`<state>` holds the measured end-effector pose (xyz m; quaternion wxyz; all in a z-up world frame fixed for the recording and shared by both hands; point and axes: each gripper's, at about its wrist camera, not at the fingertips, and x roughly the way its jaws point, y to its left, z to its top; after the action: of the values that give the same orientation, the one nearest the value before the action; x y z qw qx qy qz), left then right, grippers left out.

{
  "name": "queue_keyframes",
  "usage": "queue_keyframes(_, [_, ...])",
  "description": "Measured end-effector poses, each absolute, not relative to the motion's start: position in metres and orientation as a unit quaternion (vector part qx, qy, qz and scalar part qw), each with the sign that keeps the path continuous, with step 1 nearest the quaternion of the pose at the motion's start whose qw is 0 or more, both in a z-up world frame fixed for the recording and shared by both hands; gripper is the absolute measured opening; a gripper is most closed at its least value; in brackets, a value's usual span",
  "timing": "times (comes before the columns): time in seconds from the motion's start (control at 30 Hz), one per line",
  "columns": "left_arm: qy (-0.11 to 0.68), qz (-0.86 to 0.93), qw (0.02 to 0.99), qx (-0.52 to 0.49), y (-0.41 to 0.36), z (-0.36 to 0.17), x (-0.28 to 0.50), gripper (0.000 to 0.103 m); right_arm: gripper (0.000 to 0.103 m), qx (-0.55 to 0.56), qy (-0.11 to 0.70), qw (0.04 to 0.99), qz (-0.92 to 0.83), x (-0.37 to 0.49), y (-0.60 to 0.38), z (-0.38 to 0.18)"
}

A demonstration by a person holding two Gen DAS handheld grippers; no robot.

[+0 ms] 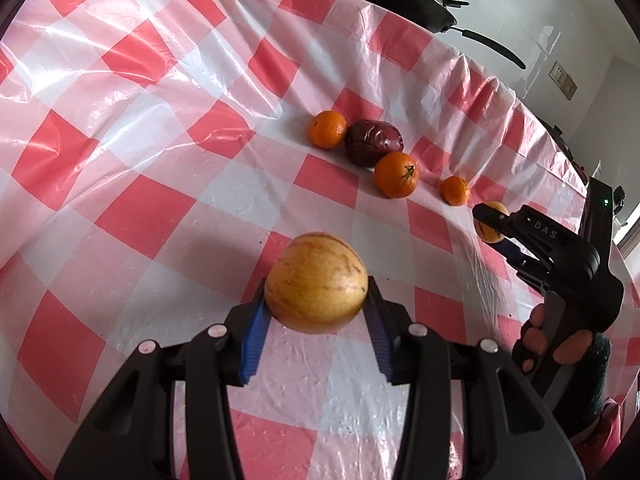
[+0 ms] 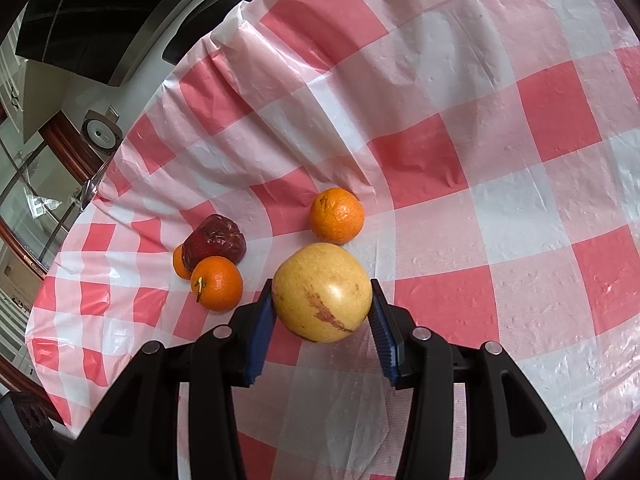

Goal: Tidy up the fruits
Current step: 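Carry the pear and striped melon over the white box with both tools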

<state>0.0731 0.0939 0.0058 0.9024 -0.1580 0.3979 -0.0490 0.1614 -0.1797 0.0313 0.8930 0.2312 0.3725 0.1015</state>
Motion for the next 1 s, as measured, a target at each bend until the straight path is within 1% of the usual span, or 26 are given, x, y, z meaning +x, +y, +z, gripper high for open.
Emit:
queue_keyframes(0.1, [0.399, -0.048, 0.902, -0.16, 0.095, 0.006, 0.073, 0.045, 0.045, 0.229, 0.371, 0.894, 0.107, 0.159, -0.178, 0.033])
queue_keyframes(0.2, [0.402, -0.051, 0.9, -0.162, 0.096, 0.005, 0.073, 0.045, 0.045, 0.236, 0.388, 0.883, 0.12, 0.153, -0.178, 0.031])
queue_keyframes(0.47, [0.387, -0.044, 0.904, -0.173, 0.102, 0.009, 0.059, 0.045, 0.045, 0.271, 0.386, 0.872, 0.129, 0.073, -0.175, 0.029])
queue_keyframes(0.7, [0.389, -0.042, 0.905, -0.168, 0.1, 0.01, 0.006, 0.045, 0.045, 0.262, 0.401, 0.865, 0.15, 0.009, -0.15, 0.027])
queue_keyframes(1.0, [0.383, -0.044, 0.906, -0.174, 0.115, 0.012, -0.059, 0.045, 0.045, 0.201, 0.395, 0.877, 0.184, -0.056, -0.122, 0.034])
